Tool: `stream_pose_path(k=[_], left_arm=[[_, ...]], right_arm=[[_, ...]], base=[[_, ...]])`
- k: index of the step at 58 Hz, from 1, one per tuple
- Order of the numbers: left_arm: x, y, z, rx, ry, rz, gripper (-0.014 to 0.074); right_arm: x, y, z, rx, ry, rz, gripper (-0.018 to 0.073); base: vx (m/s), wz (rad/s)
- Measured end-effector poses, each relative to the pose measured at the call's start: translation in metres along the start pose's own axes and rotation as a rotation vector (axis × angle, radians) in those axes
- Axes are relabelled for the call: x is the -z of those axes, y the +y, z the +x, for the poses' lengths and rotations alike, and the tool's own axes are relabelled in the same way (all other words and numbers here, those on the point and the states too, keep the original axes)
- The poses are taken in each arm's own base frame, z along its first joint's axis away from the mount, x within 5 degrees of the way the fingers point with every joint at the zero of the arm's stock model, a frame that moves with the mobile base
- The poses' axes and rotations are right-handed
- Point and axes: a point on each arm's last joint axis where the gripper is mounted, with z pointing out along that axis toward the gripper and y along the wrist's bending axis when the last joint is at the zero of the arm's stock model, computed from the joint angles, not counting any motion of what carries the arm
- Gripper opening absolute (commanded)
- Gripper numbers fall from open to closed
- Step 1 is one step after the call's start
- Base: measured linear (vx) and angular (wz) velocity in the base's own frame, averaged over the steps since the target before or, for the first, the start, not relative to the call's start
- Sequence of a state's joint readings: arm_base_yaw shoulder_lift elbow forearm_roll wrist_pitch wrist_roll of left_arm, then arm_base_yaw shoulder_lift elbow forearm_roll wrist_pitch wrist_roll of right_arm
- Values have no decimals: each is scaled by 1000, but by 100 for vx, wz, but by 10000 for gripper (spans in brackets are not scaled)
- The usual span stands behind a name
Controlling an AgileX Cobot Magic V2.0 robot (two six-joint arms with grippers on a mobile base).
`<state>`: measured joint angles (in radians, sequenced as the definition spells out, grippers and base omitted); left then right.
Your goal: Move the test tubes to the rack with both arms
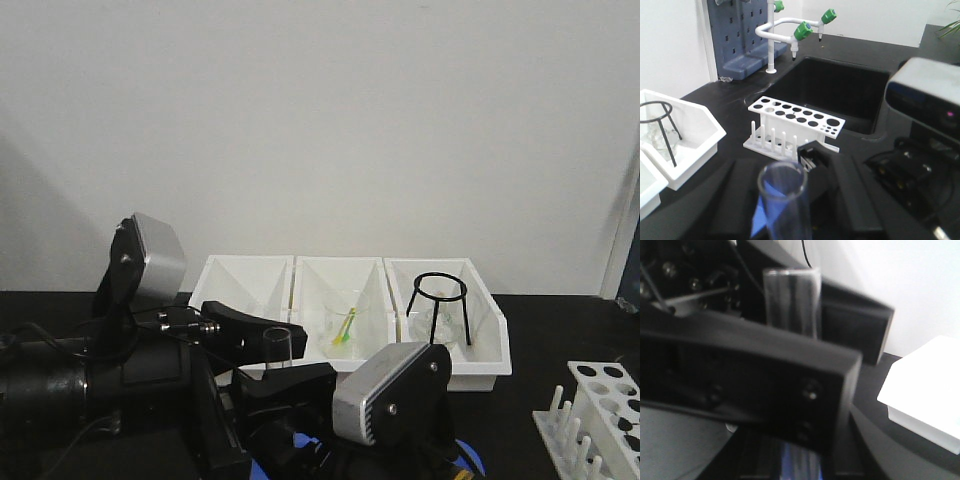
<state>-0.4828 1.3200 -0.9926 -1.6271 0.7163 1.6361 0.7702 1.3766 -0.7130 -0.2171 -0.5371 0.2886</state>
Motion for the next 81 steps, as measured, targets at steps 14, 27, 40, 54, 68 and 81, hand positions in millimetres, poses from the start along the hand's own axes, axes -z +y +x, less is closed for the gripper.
stream_pose_path(k=[14,27,40,54,68,81], left_arm=[[2,-1,-36,-72,-85,-16,529],[17,1,-76,-140,-193,-167,506],[52,15,-85,-135,-237,-564,375],[70,20,-49,-145,-143,-737,94],[89,33,-8,-86,-41,-973,-23],[96,38,21,-62,45,-1072,-22]], right_arm=[[0,0,0,-1,1,1,-8],[0,-1,0,18,-1,8,-8],[3,-29,-4,12,-27,208,-8],[33,-113,-9,-62,-60,571,-8],[84,-184,-14,-80,-96,869,-7],[132,-223,-16,-90,-122,1076,-6]], base=[[0,0],[0,0],[0,0],[0,0],[0,0],[0,0]])
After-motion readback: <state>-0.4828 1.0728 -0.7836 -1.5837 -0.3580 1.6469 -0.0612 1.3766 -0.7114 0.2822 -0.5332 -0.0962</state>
